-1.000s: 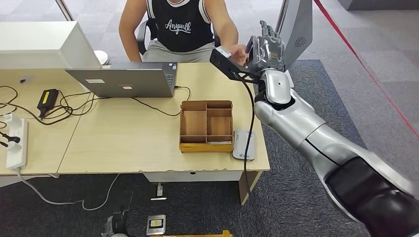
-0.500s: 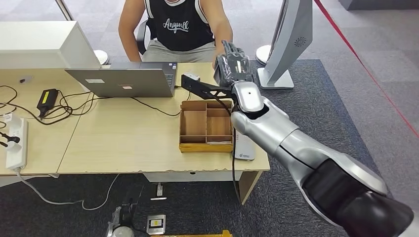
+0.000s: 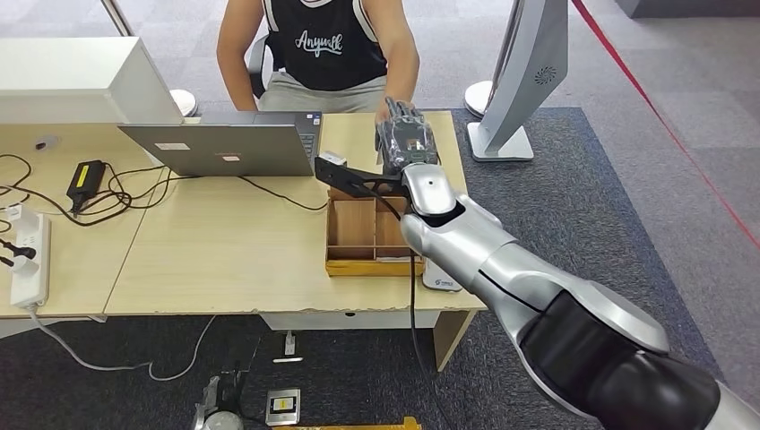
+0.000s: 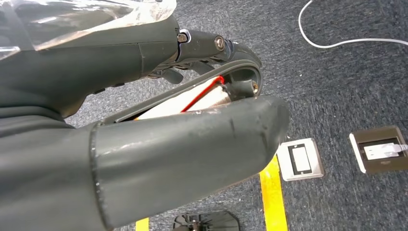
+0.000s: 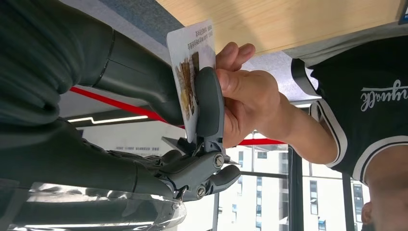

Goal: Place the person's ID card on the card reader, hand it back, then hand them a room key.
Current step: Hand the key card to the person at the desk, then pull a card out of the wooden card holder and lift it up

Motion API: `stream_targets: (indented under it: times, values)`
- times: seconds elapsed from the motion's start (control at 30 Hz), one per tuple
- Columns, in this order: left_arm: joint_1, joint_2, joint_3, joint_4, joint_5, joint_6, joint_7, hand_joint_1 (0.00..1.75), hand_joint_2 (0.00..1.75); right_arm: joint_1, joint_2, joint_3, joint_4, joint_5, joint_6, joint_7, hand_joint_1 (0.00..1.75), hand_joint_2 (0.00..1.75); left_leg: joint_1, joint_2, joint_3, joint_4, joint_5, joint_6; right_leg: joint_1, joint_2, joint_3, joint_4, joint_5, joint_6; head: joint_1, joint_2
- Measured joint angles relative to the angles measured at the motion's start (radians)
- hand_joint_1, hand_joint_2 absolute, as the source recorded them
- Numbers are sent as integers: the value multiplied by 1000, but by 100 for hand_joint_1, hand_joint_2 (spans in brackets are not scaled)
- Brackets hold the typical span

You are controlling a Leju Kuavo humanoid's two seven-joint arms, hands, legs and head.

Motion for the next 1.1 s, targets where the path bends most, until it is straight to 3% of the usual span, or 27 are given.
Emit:
stream_targets:
  times: [0.13, 0.2, 0.33, 0.43, 0.63, 0.8, 0.97, 1.03, 1.1]
  values:
    - [2, 0, -7, 5, -4, -6, 1, 0, 0, -2, 6, 6, 23, 0, -2, 9, 1, 175, 0, 0, 0, 0, 0, 0, 0, 0, 0, 0, 0, 0, 0, 0]
    - [30, 2, -19, 5, -9, 7, -10, 0, 0, -2, -1, 8, 31, -1, -5, 39, 0, 175, 0, 0, 1, 0, -1, 0, 0, 0, 0, 0, 0, 0, 0, 0]
    - [199, 20, -54, -28, 71, 82, -94, 0, 0, 10, -62, 7, 15, -4, -8, 63, 0, 175, 0, 3, 7, 0, -6, 1, 0, 4, 5, -1, -4, 0, 0, 0]
    - [268, 35, -79, -23, 143, 74, -121, 0, 0, 13, -84, 5, 16, -2, -12, 66, 0, 175, -1, 3, 3, 1, -5, 1, -1, 4, 2, -2, -4, 1, 3, 0]
    - [263, 48, -121, -19, 181, 68, -126, 0, 0, 23, -101, 0, 14, -18, -51, 48, 0, 175, 0, 1, 3, 1, -4, 0, 0, 2, 2, -2, -3, 0, 1, 0]
    - [261, 61, -162, -19, 211, 85, -107, 0, 0, 60, -170, -34, -47, -67, -76, 83, 0, 175, 0, 1, 3, 1, -4, 1, 0, 2, 3, -2, -2, 1, 1, 0]
    - [249, 87, -224, -102, 142, 152, 33, 0, 0, 93, -240, -73, -111, -73, -76, 117, 0, 175, -1, 1, 3, 1, -4, 1, -1, 2, 3, -2, -2, 1, 1, 0]
    - [242, 106, -256, -162, 111, 155, 106, 0, 0, 108, -264, -88, -140, -72, -75, 127, 0, 175, 0, 1, 3, 1, -4, 1, -1, 2, 3, -2, -2, 0, 1, 0]
    - [238, 123, -281, -205, 129, 131, 120, 0, 0, 123, -287, -104, -167, -72, -72, 134, 0, 175, 0, 2, 3, 1, -4, 1, 0, 2, 3, -2, -2, 0, 1, 0]
